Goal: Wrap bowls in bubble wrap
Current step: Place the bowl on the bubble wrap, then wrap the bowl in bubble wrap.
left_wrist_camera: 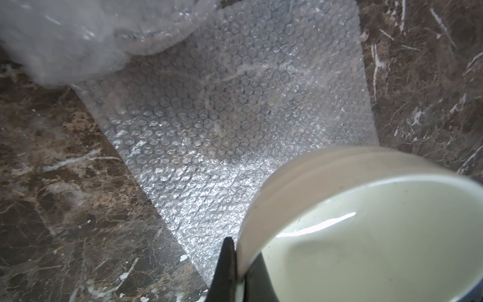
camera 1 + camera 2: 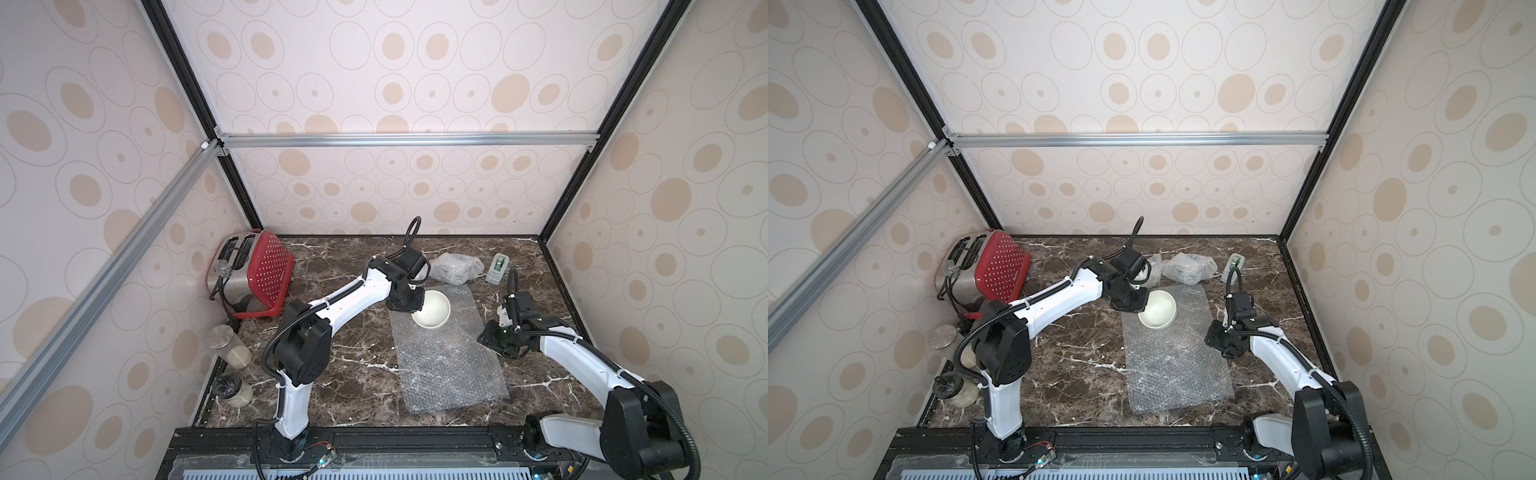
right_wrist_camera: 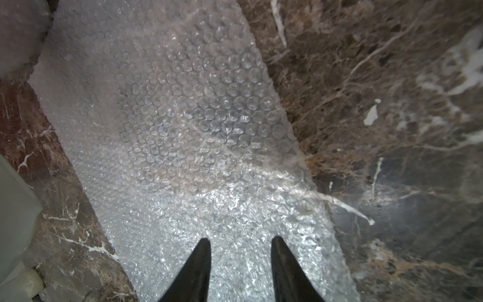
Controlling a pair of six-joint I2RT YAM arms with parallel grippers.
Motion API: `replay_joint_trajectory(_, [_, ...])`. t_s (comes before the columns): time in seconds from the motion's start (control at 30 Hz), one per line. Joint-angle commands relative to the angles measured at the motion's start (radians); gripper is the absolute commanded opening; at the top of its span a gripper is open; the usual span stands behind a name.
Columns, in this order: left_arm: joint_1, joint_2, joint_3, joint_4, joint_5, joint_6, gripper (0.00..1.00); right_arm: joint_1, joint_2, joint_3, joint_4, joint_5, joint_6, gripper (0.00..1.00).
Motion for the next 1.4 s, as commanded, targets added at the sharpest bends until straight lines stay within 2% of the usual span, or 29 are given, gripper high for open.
replay_joint_trajectory(0.0, [-0.056, 0.027, 0.085, -0.032, 0.039, -0.006, 0.00, -0.025, 0.004, -0.021, -0.037, 0.027, -0.004, 0.42])
replay_joint_trajectory(0.4, [-0.115, 0.154, 0.123, -0.053, 0.067, -0.006, 0.00, -0.075, -0.018, -0.062, -0.052, 0.028, -0.006, 0.43])
replay_joint_trajectory(0.53, [-0.118, 0.172, 0.123, -0.061, 0.063, 0.003, 0.16, -0.081, -0.004, -0.077, -0.047, 0.056, 0.001, 0.43])
replay_joint_trajectory(0.7, [-0.118, 0.145, 0.109, -0.063, 0.045, 0.014, 0.48, -0.083, 0.009, -0.090, -0.047, 0.080, 0.008, 0.43])
replay_joint_trajectory(0.8, [-0.118, 0.110, 0.093, -0.054, 0.030, 0.019, 0.58, -0.083, 0.034, -0.098, -0.049, 0.071, 0.009, 0.43])
replay_joint_trajectory(0.87, [-0.118, 0.086, 0.081, -0.043, 0.024, 0.020, 0.61, -0.083, 0.051, -0.110, -0.040, 0.046, 0.014, 0.41])
replay_joint_trajectory(1.03, [-0.118, 0.005, 0.009, -0.001, -0.015, 0.019, 0.68, -0.075, 0.066, -0.150, -0.040, -0.007, 0.030, 0.31])
replay_joint_trajectory(1.1, [-0.113, -0.034, -0.033, 0.031, -0.024, 0.013, 0.69, -0.055, 0.049, -0.171, -0.047, -0.018, 0.048, 0.20])
replay_joint_trajectory(1.2, [-0.098, -0.084, -0.097, 0.080, -0.027, 0.002, 0.69, 0.004, 0.016, -0.190, -0.069, -0.023, 0.098, 0.09])
replay_joint_trajectory(1.37, [-0.057, -0.154, -0.189, 0.136, -0.017, -0.008, 0.69, 0.108, -0.064, -0.231, -0.130, -0.003, 0.175, 0.05])
